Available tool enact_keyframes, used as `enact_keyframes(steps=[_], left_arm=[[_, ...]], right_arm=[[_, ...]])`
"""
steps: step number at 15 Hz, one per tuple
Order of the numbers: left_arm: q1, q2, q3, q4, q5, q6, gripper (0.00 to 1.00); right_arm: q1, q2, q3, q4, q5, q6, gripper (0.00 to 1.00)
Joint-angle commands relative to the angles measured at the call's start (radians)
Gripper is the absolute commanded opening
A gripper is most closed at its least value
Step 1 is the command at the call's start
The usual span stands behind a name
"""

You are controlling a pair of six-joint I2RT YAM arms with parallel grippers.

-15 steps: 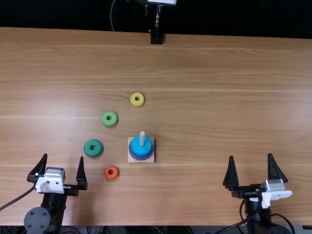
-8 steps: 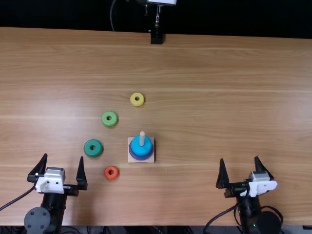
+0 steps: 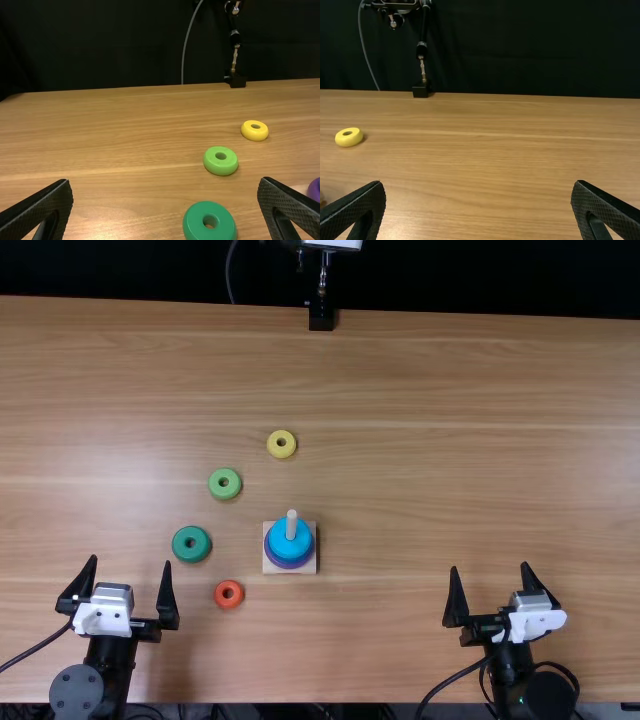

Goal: Build the Hanoi tower: stack the rings onto the peg from bottom to top in this color order: purple, dark blue, light blue, dark green, light green, yellow, orange.

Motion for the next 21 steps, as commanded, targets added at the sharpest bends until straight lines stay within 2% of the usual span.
enact_keyframes(steps=[1, 13, 17, 21], left_arm=[[0.003, -0.012, -0.017, -0.023, 0.017, 0.004, 1.00], [0.024, -0.012, -0.017, -0.021, 0.017, 0.003, 1.00], [0.012, 0.019, -0.017, -0.004, 0.032, -0.008, 1.00], [0.012, 0.078, 0.148, -0.004, 0.028, -0.001, 1.00]], right_arm=[[-0.014, -0.013, -0.009, 0.004, 0.000, -0.002, 1.00], [-0.014, -0.013, -0.009, 0.004, 0.000, -0.002, 1.00], [-0.014, -0.013, -0.009, 0.004, 0.000, -0.004, 1.00], [-0.014, -0.013, -0.009, 0.004, 0.000, -0.002, 1.00]])
